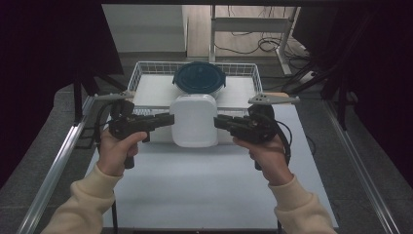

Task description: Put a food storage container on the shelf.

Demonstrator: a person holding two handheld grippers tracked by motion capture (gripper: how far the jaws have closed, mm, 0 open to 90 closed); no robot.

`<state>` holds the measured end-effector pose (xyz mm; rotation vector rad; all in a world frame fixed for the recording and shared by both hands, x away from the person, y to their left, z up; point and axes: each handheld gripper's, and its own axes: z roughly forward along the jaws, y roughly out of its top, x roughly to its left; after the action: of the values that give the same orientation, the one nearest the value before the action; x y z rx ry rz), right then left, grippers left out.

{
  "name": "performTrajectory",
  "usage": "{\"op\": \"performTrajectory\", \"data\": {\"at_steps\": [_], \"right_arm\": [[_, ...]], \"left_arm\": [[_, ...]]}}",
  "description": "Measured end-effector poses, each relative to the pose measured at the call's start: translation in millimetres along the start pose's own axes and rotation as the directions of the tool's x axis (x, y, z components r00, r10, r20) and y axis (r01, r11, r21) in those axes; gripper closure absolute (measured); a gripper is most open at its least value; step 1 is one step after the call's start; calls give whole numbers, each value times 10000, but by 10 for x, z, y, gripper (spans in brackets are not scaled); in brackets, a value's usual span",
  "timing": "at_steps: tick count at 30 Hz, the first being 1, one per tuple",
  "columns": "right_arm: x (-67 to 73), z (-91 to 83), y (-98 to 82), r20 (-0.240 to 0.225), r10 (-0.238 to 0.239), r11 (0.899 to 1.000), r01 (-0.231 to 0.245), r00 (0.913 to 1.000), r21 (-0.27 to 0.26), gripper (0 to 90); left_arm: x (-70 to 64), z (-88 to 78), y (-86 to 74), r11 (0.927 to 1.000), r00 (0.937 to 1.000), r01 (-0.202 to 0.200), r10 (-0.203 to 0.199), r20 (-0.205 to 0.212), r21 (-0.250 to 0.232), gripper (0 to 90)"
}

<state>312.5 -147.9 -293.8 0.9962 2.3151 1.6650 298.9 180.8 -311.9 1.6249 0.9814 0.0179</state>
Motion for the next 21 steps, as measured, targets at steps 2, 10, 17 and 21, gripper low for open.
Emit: {"op": "performTrajectory", "data": {"at_steps": [2,10,17,21], "right_arm": [[1,-3,47,-18,-44,10000,44,10000,-51,787],[-12,-6,263,55,-148,9998,149,9999,-137,787],[-90,13,436,81,-147,9997,148,9999,-186,787],[-132,27,542,72,-144,9996,145,9999,-235,786]], "left_arm": [[-4,-13,53,10000,10000,-79,79,-12,-23,771],[-1,-27,284,9997,9998,-204,204,-67,-117,772],[2,-8,500,9995,9993,-311,309,-190,-105,772],[53,14,618,9997,9998,-193,192,-83,-129,771]]}}
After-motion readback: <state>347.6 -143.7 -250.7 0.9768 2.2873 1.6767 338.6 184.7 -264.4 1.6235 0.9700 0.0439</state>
